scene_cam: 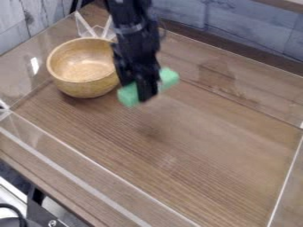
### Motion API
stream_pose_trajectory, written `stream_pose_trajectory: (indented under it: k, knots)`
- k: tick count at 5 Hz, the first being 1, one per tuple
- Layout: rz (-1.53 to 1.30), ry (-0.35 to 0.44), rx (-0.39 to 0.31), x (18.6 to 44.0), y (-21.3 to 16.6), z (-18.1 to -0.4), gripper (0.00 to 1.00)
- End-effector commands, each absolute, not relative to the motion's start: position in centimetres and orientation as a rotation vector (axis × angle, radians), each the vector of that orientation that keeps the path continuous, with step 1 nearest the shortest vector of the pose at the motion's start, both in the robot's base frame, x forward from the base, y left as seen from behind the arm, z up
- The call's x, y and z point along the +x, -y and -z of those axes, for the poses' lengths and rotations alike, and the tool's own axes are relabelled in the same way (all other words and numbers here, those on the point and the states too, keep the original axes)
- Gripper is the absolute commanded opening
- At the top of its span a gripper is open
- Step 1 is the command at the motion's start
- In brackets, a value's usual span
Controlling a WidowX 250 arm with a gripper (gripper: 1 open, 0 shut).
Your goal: Put green stick into wooden bowl
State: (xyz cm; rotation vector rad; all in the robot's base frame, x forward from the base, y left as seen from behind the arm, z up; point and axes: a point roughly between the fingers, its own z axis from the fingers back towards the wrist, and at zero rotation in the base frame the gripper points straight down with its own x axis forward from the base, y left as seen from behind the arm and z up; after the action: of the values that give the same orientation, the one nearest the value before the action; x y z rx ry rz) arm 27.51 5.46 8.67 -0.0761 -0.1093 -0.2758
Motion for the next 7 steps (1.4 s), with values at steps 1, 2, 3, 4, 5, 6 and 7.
stream_pose_trajectory:
  k: [1,2,3,4,5,6,7]
  knots:
    - [0.196,0.176,-0.026,28.5,-9.3,-12.1,0.00]
    - [0.111,0.172,-0.008,27.8,-12.4,-11.9,0.00]
    - [0.069,0.171,-0.002,27.5,-14.0,-11.5,0.00]
    - [0.025,0.170,-0.001,28.0,-14.2,-11.0,0.00]
    - [0.026,0.170,-0.008,29.1,-14.8,-11.8,0.00]
    - [0.038,0.160,-0.016,29.4,-15.6,-12.3,1.00]
    - [0.039,0.151,-0.029,29.7,-15.5,-12.3,1.00]
